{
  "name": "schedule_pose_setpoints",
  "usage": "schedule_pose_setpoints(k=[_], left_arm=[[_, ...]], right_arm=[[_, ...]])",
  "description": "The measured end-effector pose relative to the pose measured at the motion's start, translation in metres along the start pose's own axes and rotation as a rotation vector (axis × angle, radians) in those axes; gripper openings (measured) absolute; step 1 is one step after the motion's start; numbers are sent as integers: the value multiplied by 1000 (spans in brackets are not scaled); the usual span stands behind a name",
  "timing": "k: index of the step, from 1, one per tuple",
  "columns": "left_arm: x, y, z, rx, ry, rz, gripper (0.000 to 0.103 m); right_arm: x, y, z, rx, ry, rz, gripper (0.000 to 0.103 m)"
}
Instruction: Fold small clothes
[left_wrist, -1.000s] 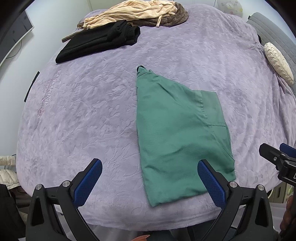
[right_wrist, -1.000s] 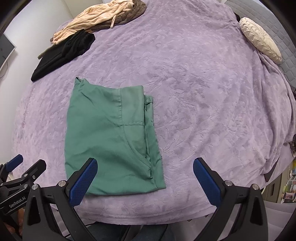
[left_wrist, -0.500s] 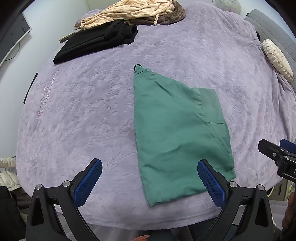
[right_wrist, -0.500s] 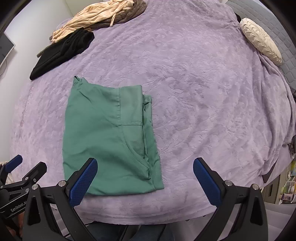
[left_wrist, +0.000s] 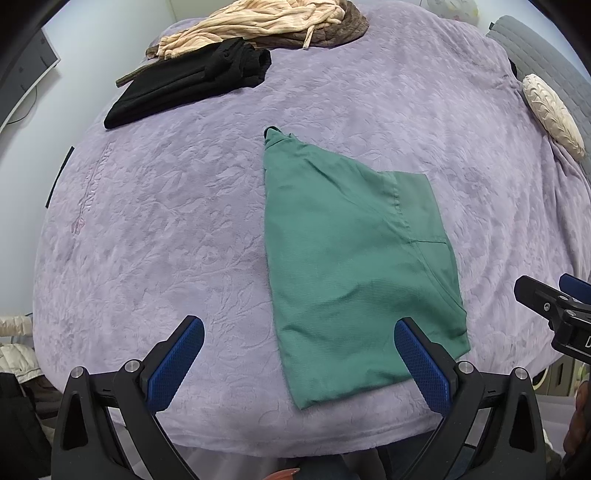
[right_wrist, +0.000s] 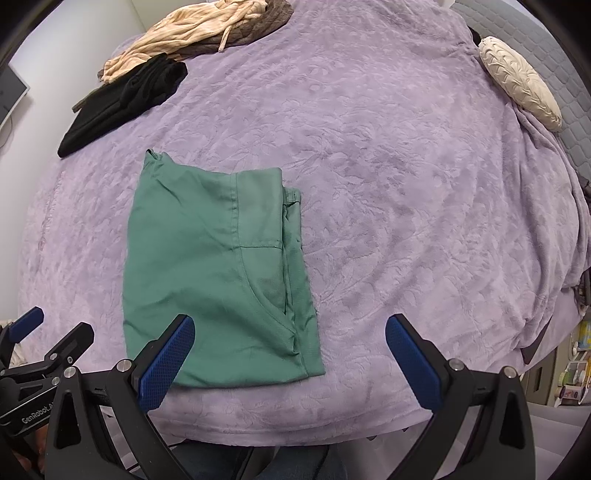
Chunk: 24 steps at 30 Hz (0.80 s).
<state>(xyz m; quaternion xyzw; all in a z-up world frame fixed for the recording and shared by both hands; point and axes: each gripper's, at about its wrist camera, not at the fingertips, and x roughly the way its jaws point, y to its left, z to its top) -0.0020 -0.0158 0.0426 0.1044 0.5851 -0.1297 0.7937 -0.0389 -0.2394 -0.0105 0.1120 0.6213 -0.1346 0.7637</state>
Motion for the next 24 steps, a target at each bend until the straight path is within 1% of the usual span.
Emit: schedule_pose_setpoints(k=[24], left_arm=[[-5,9,-4,15,-15,5,103]], right_arm=[[-1,-2,-4,-6,14,-8,103]])
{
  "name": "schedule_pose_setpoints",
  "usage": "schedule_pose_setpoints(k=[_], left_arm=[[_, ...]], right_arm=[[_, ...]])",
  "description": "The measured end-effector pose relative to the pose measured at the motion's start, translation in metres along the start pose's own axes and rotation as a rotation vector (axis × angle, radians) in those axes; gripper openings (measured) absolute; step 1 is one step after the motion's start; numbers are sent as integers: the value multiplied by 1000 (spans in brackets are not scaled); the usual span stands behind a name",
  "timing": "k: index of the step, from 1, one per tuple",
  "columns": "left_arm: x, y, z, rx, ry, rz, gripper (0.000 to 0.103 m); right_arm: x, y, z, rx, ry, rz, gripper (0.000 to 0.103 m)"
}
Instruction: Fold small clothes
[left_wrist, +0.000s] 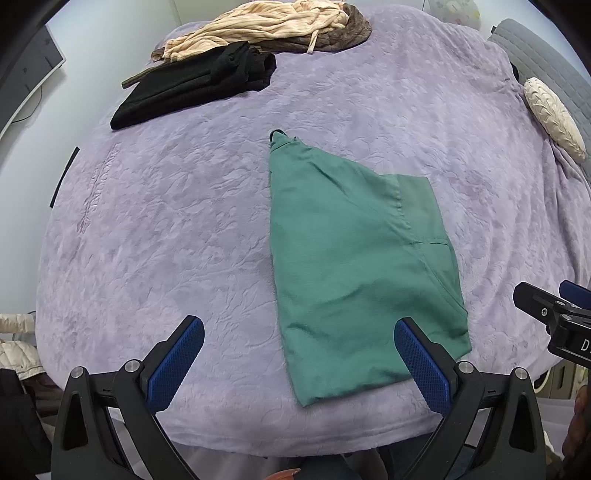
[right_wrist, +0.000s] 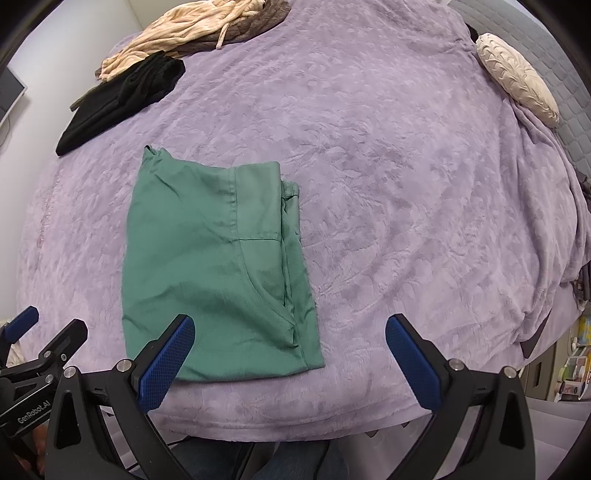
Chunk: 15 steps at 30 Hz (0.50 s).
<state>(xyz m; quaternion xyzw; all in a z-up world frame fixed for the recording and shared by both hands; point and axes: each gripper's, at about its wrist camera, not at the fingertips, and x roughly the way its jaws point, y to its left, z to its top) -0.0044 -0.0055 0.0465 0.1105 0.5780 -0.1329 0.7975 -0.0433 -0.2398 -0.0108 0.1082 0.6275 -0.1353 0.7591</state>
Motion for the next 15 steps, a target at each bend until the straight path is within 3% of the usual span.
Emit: schedule_pose_setpoints(k=[15], left_arm=[[-3,1,-3,3,-7,0,103]], right_arm=[[-2,0,-7,2,1,-3,103]])
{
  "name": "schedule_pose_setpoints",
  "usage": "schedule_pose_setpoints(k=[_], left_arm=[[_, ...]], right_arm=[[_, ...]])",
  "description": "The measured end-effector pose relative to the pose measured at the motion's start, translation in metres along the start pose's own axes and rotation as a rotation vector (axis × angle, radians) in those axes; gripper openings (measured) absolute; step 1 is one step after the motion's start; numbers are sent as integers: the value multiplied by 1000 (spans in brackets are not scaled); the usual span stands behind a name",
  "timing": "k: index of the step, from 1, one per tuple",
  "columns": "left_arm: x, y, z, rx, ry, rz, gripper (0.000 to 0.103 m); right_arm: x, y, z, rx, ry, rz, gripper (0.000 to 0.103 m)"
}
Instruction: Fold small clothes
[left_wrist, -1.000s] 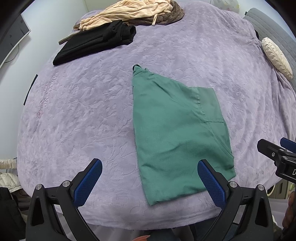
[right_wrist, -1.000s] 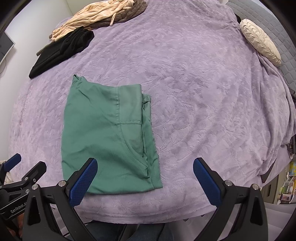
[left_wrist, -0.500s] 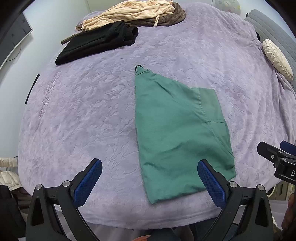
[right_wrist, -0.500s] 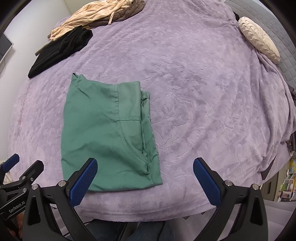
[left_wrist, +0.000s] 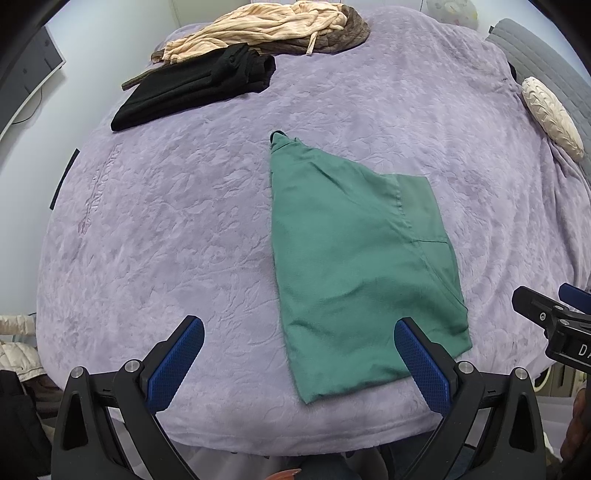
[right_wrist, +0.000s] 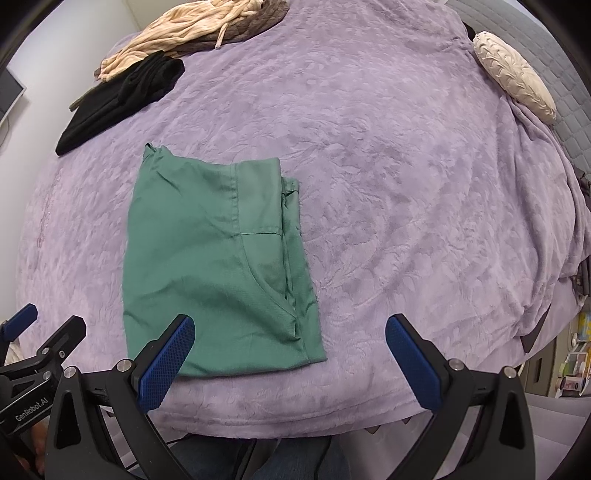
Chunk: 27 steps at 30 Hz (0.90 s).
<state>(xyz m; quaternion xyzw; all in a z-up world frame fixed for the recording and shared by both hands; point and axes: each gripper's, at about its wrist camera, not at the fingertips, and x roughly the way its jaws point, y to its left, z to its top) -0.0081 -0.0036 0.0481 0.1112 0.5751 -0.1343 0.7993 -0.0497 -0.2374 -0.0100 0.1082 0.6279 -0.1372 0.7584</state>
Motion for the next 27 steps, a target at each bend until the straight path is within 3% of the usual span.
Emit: schedule_pose_setpoints(k=[21,27], left_arm=[[-1,-2,-1,6,-3,7,103],[-9,1,-2,-2,-43,-17,103]], right_arm=[[0,-2,-2,-3,2,1,103],[1,1,-6,2,7,1,103]])
